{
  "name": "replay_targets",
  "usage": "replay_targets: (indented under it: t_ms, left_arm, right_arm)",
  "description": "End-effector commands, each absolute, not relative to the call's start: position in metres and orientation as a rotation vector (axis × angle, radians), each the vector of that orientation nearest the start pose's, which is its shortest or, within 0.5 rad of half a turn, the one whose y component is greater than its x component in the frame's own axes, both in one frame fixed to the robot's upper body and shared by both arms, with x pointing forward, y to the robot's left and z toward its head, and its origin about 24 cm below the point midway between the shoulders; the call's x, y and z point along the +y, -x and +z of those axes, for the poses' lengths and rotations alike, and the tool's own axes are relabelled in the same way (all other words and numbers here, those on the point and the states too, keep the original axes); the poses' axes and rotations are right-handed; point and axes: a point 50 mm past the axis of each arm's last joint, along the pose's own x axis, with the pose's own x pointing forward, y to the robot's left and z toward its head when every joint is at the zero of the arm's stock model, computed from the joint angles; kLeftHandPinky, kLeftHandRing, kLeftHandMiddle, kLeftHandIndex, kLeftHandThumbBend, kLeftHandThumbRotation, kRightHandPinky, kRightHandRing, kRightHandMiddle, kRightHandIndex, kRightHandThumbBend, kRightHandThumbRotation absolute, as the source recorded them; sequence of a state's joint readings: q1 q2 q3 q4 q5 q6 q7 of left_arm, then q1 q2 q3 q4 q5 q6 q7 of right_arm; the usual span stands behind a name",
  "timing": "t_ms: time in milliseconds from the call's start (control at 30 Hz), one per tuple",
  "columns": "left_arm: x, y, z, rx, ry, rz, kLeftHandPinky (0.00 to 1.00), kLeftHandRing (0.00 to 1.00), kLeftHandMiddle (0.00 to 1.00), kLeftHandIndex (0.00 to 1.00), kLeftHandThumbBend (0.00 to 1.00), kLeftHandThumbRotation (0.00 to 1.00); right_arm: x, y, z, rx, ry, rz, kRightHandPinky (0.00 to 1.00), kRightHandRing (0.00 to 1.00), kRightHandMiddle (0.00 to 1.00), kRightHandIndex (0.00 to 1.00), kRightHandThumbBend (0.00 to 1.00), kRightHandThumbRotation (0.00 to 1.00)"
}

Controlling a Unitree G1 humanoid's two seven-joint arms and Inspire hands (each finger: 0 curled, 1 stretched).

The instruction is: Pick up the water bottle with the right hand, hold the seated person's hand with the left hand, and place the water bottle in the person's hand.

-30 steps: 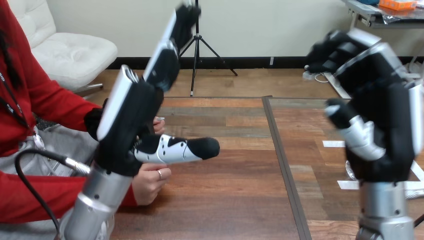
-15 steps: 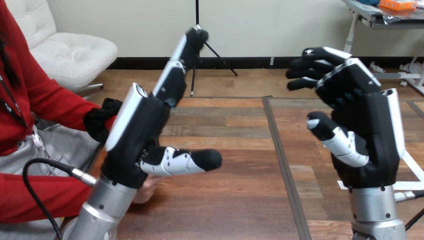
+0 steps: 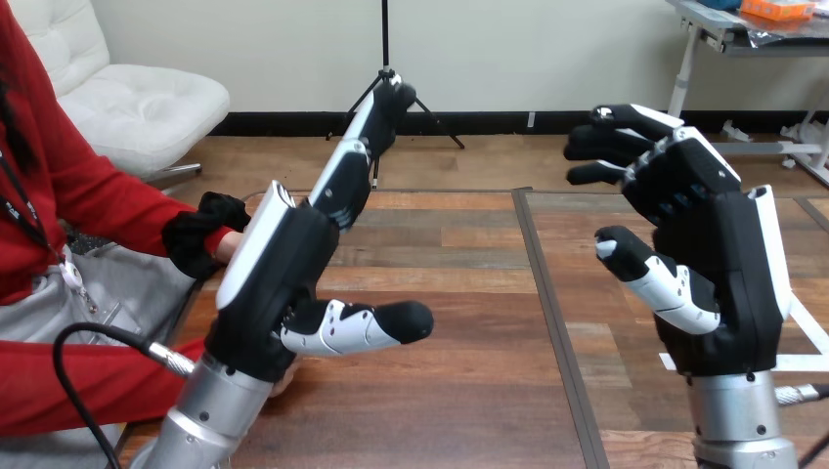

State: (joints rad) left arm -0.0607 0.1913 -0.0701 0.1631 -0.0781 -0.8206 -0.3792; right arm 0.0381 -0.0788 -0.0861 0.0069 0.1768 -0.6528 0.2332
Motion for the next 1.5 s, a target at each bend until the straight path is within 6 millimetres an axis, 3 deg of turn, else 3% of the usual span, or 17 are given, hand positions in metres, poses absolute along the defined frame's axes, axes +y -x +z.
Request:
replay_targets:
  t_ms: [0, 833, 1467]
  left_arm:
    - [0.143, -0.238, 0.089, -0.698, -0.227, -0.473, 1.0, 1.0, 1.0, 1.0, 1.0, 0.72]
    - [0.143, -0.232, 0.072, -0.619, -0.247, -0.488, 1.0, 1.0, 1.0, 1.0, 1.0, 0.75]
    - [0.146, -0.229, 0.067, -0.595, -0.245, -0.482, 1.0, 1.0, 1.0, 1.0, 1.0, 0.77]
  right_arm:
    - [-0.186, -0.227, 0.1, -0.675, 0.04, 0.063, 0.61, 0.69, 0.68, 0.7, 1.0, 0.54]
    - [-0.202, -0.221, 0.104, -0.676, 0.135, -0.038, 0.62, 0.7, 0.69, 0.73, 1.0, 0.53]
    - [-0.23, -0.221, 0.107, -0.684, 0.226, -0.184, 0.72, 0.79, 0.79, 0.84, 1.0, 0.55]
